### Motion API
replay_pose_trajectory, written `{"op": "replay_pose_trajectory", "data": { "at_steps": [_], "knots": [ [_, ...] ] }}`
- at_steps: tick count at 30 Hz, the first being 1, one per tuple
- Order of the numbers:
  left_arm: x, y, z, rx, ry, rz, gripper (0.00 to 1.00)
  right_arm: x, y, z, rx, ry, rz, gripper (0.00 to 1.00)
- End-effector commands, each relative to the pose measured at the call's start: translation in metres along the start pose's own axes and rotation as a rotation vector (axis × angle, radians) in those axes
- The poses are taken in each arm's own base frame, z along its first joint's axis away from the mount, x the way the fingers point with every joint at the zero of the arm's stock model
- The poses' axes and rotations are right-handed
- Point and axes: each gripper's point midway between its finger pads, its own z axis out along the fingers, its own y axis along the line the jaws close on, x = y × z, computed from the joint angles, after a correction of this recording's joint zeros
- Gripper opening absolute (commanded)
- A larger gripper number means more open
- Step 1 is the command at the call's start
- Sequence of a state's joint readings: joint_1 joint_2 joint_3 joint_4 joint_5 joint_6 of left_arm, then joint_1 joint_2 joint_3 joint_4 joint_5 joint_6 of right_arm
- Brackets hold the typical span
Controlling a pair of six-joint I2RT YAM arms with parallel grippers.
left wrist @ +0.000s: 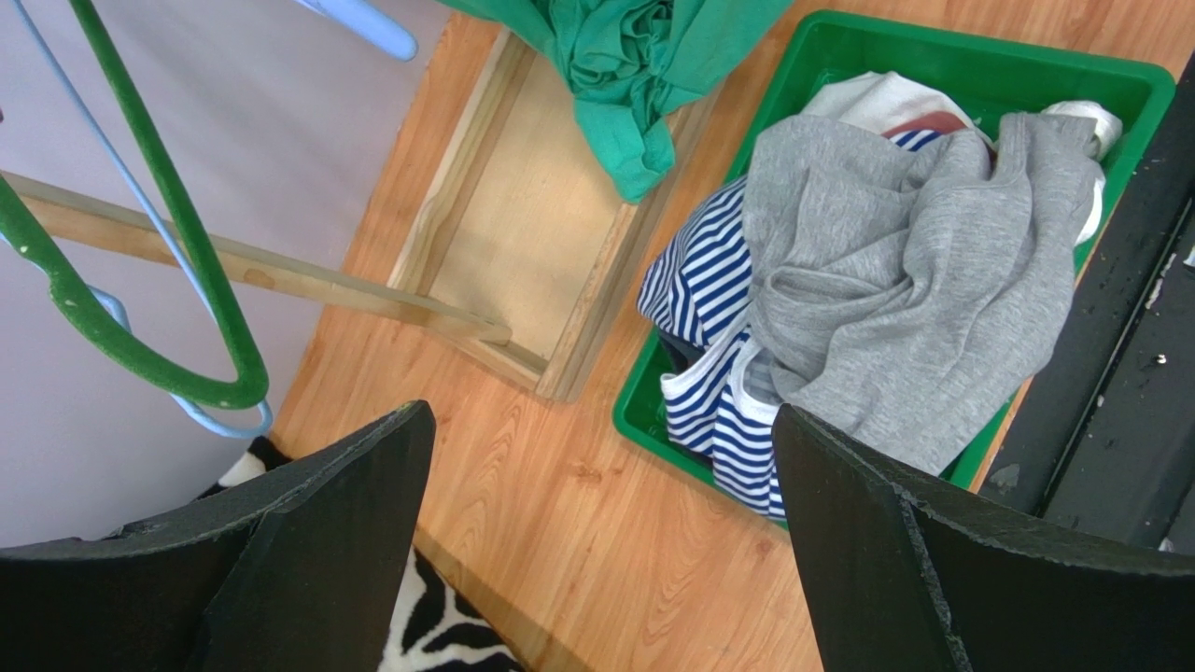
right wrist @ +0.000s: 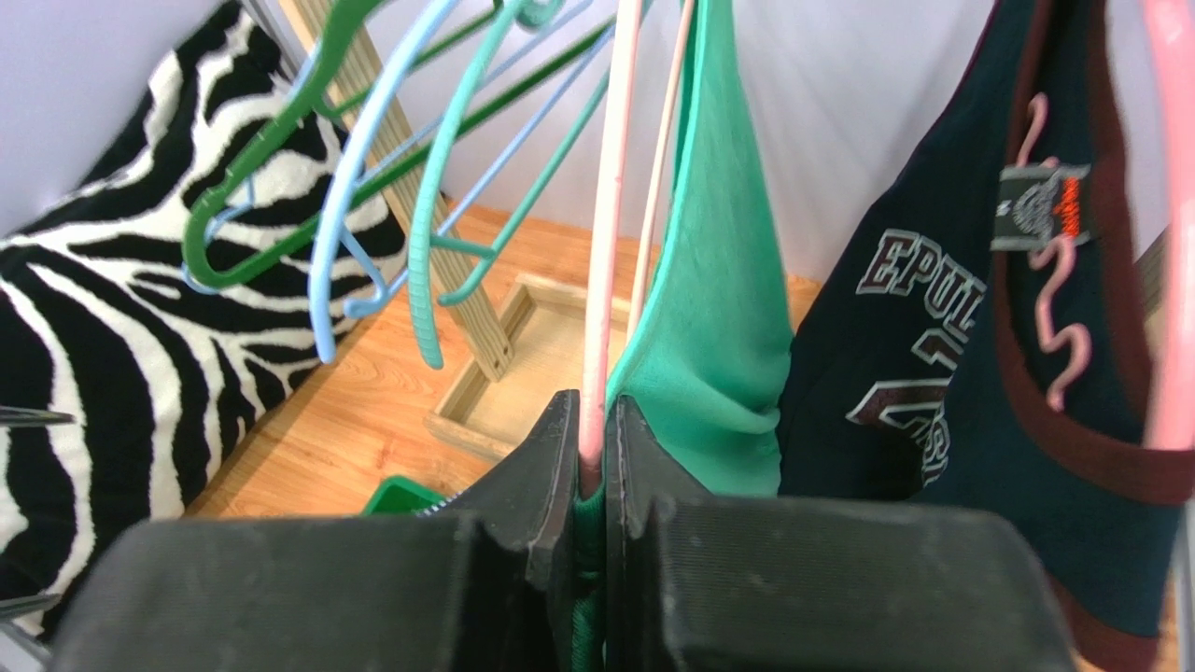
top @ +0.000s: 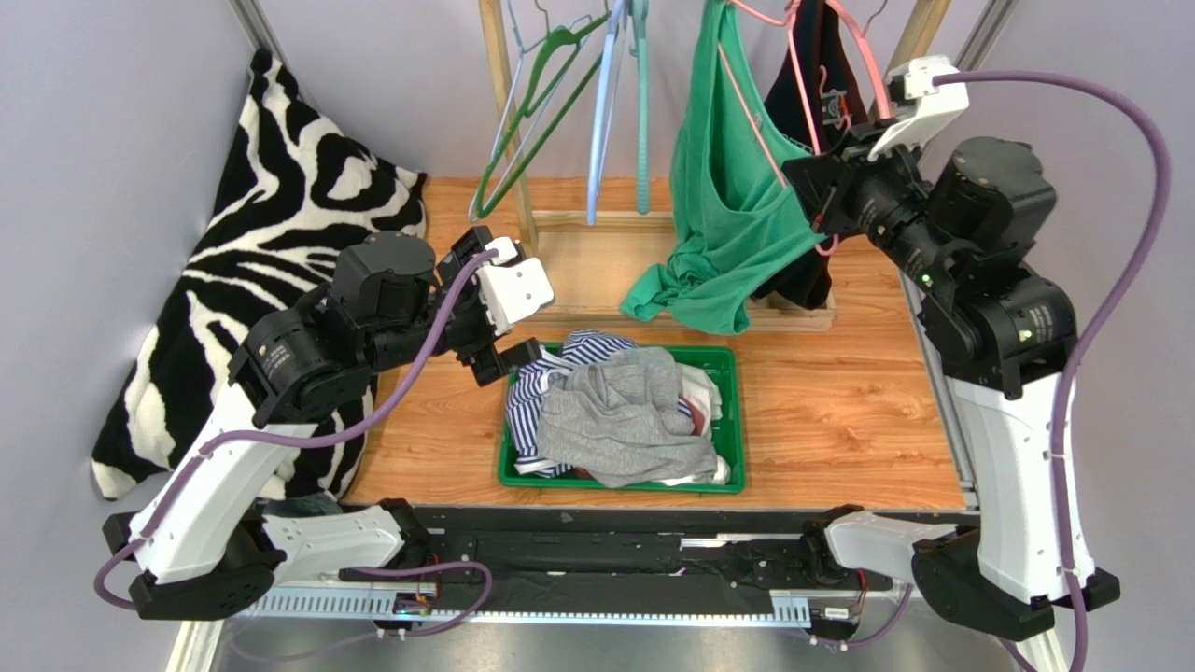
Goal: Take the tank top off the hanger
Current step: Pick up the hanger from the clothesline.
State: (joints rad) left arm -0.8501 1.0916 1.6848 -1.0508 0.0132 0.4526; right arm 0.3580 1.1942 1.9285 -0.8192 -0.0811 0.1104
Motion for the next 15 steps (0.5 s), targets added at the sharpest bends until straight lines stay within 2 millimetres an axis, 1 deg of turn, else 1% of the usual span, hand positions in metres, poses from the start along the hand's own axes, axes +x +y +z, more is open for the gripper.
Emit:
{"op": "replay_pose_trajectory", "data": {
  "at_steps": [1,3,4,5,6,7,8,9,10,11,12,13,14,15],
  "knots": [
    [-0.007,0.007,-0.006,-0.036,-0.032,-0.008,0.99,-0.170,0.040,-0.104,-0.123,-0.616,-0.106,0.00],
    [-0.007,0.008,-0.006,-0.037,-0.031,-0.012,0.99,-0.173,0.038,-0.117,-0.104,-0.639,-0.119,0.00],
    [-0.007,0.008,-0.006,-0.037,-0.031,-0.012,0.99,-0.172,0.036,-0.118,-0.094,-0.639,-0.118,0.00],
    [-0.007,0.007,-0.005,-0.035,-0.030,-0.012,0.99,-0.163,0.033,-0.112,-0.086,-0.611,-0.116,0.00],
    [-0.007,0.008,-0.006,-0.035,-0.032,-0.012,0.99,-0.158,0.033,-0.115,-0.086,-0.602,-0.113,0.00],
    [-0.007,0.008,-0.006,-0.035,-0.032,-0.012,0.99,-0.151,0.032,-0.113,-0.087,-0.577,-0.109,0.00],
    [-0.007,0.008,-0.006,-0.036,-0.033,-0.011,0.99,-0.130,0.028,-0.099,-0.078,-0.506,-0.100,0.00],
    [-0.008,0.008,-0.007,-0.037,-0.035,-0.012,0.99,-0.117,0.025,-0.092,-0.071,-0.463,-0.089,0.00],
    [-0.008,0.008,-0.006,-0.035,-0.034,-0.012,0.99,-0.105,0.022,-0.093,-0.059,-0.434,-0.078,0.00],
    [-0.008,0.008,-0.006,-0.037,-0.035,-0.011,0.99,-0.093,0.020,-0.087,-0.055,-0.399,-0.065,0.00],
    [-0.009,0.008,-0.006,-0.036,-0.037,-0.012,0.99,-0.063,0.014,-0.071,-0.043,-0.318,-0.054,0.00],
    [-0.009,0.008,-0.006,-0.035,-0.037,-0.012,0.99,-0.049,0.016,-0.070,-0.058,-0.284,-0.037,0.00],
    [-0.009,0.008,-0.006,-0.034,-0.038,-0.012,0.99,-0.033,0.015,-0.064,-0.062,-0.240,-0.028,0.00],
    [-0.008,0.007,-0.005,-0.033,-0.033,-0.012,0.99,-0.007,0.011,-0.054,-0.058,-0.176,-0.015,0.00]
  ]
}}
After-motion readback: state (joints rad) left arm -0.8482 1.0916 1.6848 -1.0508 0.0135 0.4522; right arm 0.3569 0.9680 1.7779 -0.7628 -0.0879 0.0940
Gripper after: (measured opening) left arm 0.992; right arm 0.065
